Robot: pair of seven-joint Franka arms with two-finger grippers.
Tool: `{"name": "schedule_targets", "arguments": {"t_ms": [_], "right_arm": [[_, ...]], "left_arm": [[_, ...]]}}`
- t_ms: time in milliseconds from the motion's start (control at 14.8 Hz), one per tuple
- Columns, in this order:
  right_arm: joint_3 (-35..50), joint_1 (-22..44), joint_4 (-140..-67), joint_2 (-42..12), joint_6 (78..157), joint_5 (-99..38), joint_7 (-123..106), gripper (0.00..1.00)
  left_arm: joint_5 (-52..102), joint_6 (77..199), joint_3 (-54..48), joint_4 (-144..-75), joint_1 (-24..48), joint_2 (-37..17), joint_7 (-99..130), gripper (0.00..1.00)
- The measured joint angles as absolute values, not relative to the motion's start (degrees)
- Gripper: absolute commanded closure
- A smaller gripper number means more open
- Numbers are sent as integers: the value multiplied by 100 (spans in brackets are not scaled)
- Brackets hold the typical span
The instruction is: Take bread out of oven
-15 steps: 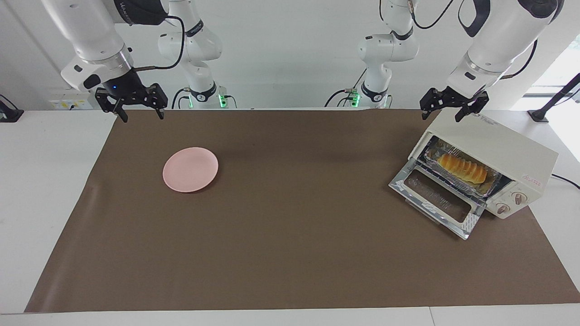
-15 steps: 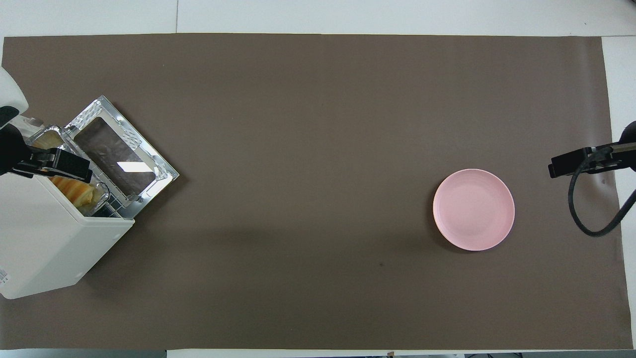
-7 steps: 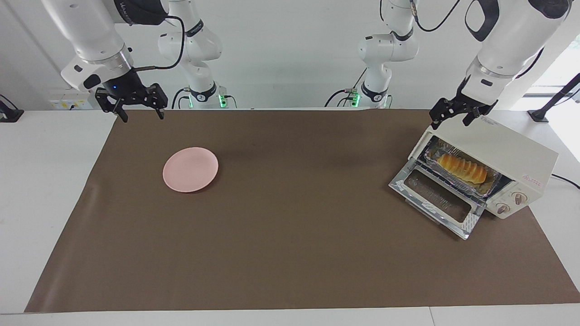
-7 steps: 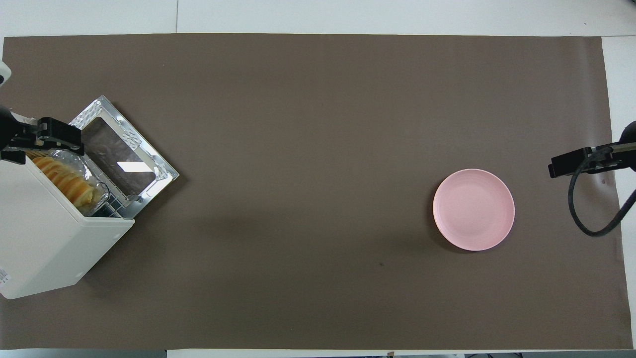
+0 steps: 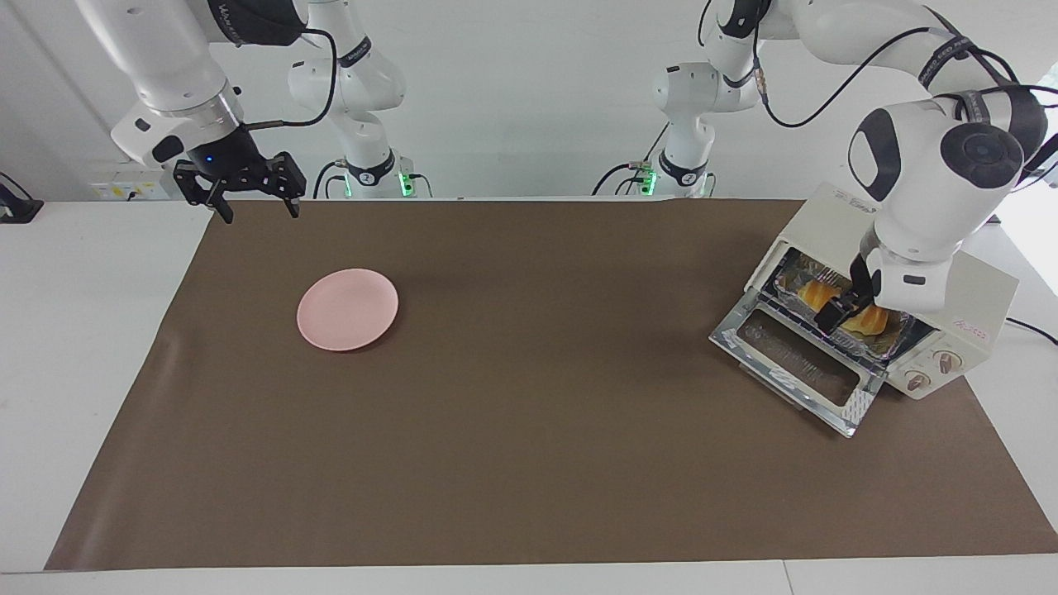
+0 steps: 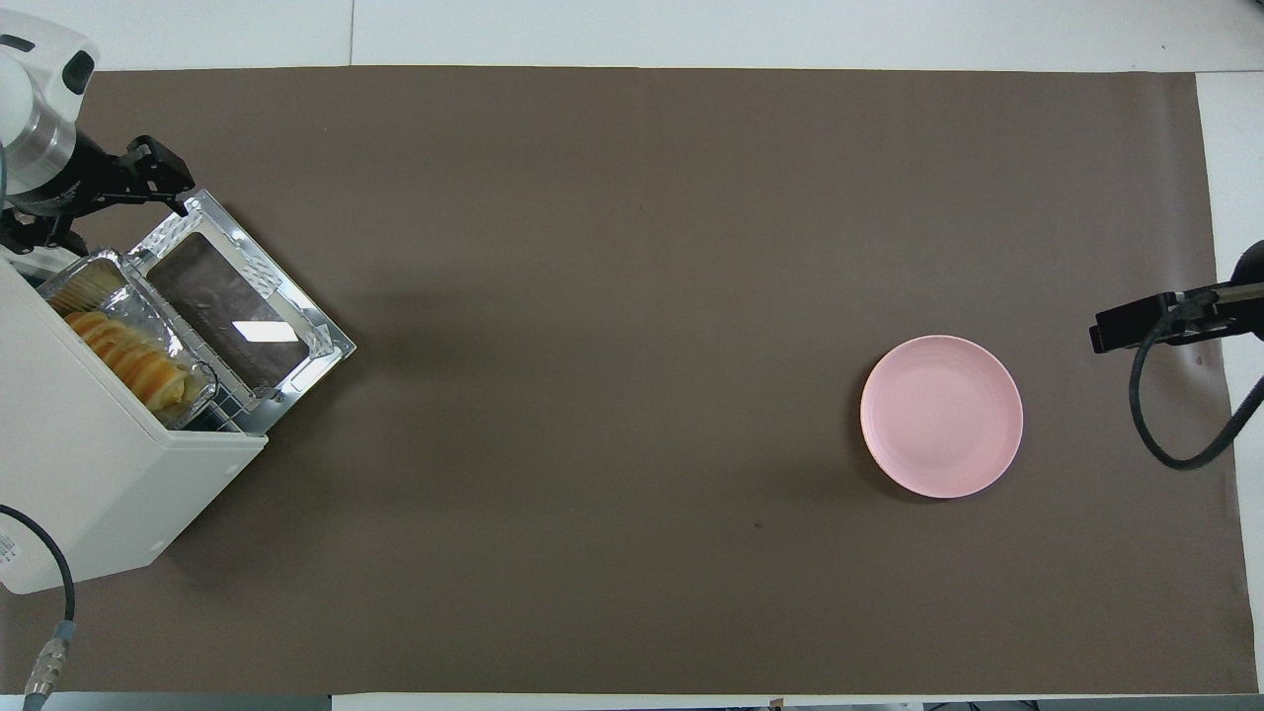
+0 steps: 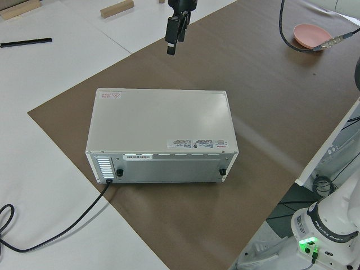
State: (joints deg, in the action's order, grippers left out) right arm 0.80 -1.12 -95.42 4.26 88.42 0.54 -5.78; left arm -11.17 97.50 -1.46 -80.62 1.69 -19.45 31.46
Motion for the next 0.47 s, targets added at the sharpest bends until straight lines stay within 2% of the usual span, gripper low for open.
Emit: {"name": "schedule_targets", "arguments": {"t_ms": [474], "right_arm": [[80, -112, -9542, 426, 8842, 54, -578, 0]], "left_arm": [[-1137, 11283, -40, -9597, -139, -1653, 4130, 0]]}}
